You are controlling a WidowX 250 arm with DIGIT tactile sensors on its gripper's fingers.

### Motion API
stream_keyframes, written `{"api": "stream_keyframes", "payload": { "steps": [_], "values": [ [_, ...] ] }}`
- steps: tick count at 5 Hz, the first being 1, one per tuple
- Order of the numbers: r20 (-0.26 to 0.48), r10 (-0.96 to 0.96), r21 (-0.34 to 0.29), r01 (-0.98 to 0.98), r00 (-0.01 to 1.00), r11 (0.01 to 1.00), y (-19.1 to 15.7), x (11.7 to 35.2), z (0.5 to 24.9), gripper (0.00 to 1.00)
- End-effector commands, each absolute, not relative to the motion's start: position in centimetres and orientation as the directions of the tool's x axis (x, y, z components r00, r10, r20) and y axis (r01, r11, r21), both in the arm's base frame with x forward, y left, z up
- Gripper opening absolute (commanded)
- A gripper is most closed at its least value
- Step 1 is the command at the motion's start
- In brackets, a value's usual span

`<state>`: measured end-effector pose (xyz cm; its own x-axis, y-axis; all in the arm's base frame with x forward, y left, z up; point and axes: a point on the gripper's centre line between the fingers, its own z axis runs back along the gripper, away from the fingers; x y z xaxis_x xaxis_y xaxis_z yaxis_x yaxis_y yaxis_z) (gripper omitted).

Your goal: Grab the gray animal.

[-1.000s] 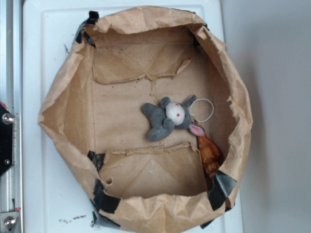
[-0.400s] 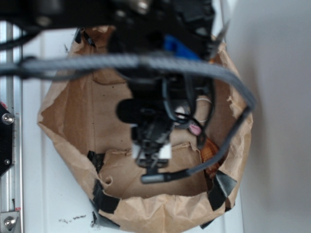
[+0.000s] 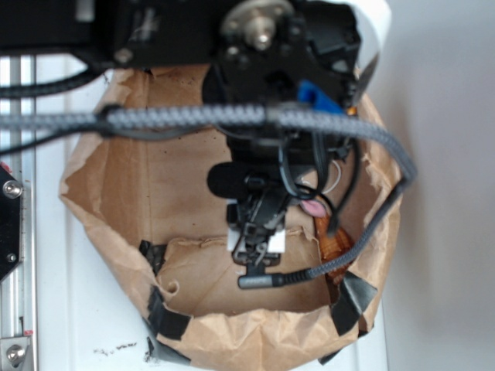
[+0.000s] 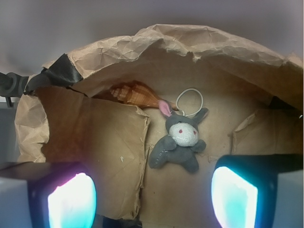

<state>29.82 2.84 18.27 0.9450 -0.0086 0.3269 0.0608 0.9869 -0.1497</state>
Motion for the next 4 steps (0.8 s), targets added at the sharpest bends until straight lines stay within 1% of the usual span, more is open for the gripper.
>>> {"api": "stream_keyframes", "payload": {
  "steps": [1, 2, 3, 4],
  "values": [
    [0.391, -0.013, -0.05, 0.035, 0.92, 0.998, 2.6, 30.0, 16.7, 1.0],
    [0.379, -0.049, 0.006, 0.051, 0.924, 0.999, 2.6, 29.9, 13.9, 1.0],
    [0.351, -0.078, 0.023, 0.075, 0.933, 0.997, 2.9, 29.3, 11.1, 1.0],
    [0.331, -0.071, 0.012, 0.071, 0.941, 0.997, 2.5, 29.5, 9.6, 1.0]
  ]
}}
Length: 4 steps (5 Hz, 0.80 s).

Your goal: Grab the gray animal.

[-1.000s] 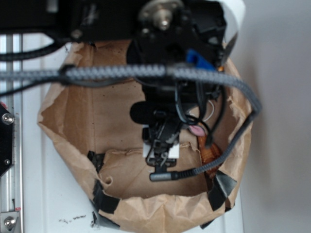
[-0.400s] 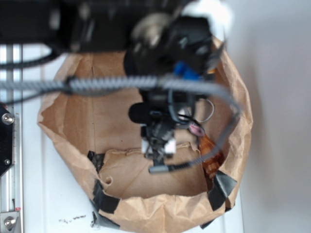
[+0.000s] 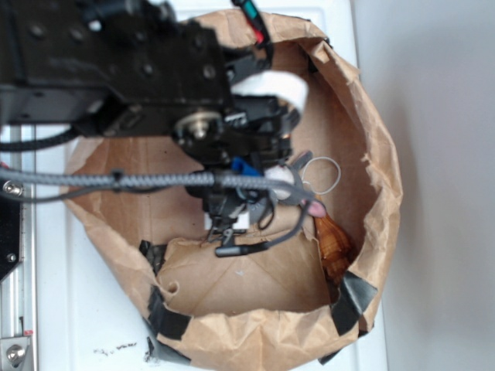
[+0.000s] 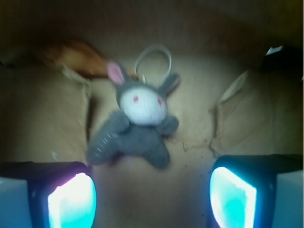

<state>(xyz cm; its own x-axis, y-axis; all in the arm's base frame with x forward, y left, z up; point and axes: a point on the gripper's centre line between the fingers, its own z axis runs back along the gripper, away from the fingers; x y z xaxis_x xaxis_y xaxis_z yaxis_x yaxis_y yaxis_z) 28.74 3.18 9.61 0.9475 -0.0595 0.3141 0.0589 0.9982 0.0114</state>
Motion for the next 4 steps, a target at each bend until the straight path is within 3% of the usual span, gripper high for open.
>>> {"api": "stream_keyframes", "payload": {
  "steps": [1, 2, 3, 4],
  "values": [
    [0.328, -0.083, 0.034, 0.076, 0.941, 0.997, 2.5, 28.9, 8.0, 1.0],
    [0.321, -0.057, 0.044, 0.045, 0.945, 0.998, 2.6, 28.0, 7.1, 1.0],
    [0.318, -0.03, 0.022, 0.024, 0.948, 0.999, 2.6, 25.9, 7.6, 0.0],
    [0.324, -0.03, 0.024, 0.024, 0.946, 0.999, 2.6, 23.8, 7.8, 0.0]
  ]
}}
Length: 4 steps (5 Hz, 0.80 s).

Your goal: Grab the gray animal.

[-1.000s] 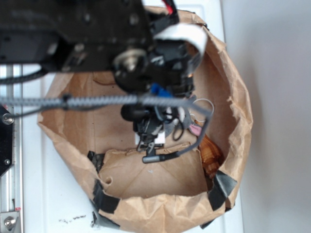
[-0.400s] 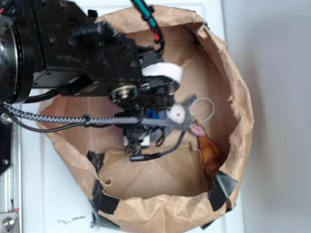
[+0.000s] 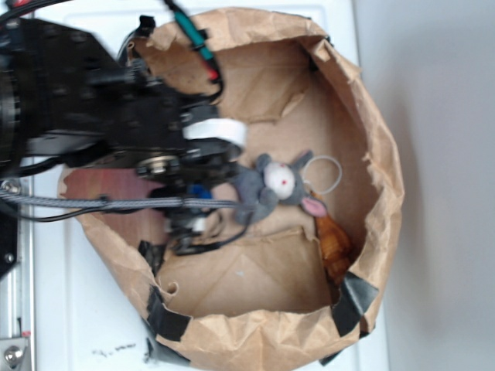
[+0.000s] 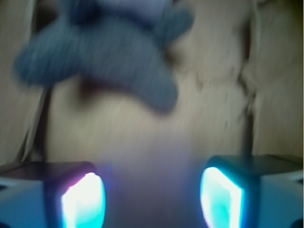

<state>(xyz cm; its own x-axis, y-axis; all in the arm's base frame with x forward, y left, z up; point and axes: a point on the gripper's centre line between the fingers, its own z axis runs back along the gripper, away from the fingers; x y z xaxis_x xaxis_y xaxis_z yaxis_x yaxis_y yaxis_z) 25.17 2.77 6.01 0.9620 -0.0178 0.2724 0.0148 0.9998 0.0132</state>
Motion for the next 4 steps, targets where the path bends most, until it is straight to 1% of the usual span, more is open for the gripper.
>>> {"api": "stream_keyframes", "payload": {
  "steps": [1, 2, 3, 4],
  "values": [
    [0.326, -0.029, 0.029, 0.021, 0.945, 0.999, 2.9, 22.2, 8.2, 0.9],
    [0.316, -0.008, -0.004, 0.01, 0.949, 1.0, 3.0, 21.1, 9.0, 1.0],
    [0.318, 0.018, -0.024, -0.011, 0.948, 1.0, 2.9, 20.3, 9.8, 1.0],
    [0.306, 0.04, -0.019, -0.036, 0.951, 0.999, 3.5, 25.3, 9.6, 1.0]
  ]
}}
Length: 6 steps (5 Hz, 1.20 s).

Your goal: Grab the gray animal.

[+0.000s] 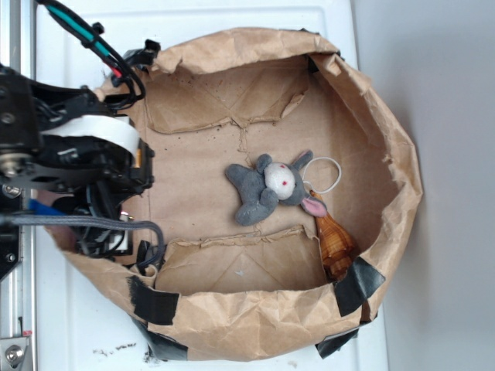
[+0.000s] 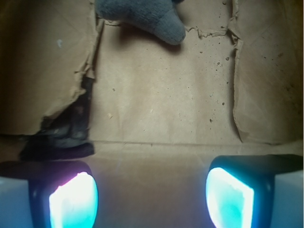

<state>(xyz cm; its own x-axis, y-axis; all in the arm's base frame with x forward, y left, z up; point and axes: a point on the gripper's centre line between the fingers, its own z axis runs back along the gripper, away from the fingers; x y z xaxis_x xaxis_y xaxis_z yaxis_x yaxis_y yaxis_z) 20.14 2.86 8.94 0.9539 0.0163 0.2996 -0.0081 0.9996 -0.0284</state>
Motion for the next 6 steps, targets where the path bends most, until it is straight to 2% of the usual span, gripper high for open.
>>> {"api": "stream_keyframes", "payload": {
  "steps": [1, 4, 6],
  "values": [
    [0.306, 0.04, -0.019, -0.036, 0.951, 0.999, 3.5, 25.3, 9.6, 1.0],
    [0.306, 0.04, -0.019, -0.036, 0.951, 0.999, 3.5, 25.3, 9.6, 1.0],
    [0.313, 0.092, -0.019, -0.091, 0.945, 0.996, 3.8, 27.9, 10.0, 1.0]
  ]
}}
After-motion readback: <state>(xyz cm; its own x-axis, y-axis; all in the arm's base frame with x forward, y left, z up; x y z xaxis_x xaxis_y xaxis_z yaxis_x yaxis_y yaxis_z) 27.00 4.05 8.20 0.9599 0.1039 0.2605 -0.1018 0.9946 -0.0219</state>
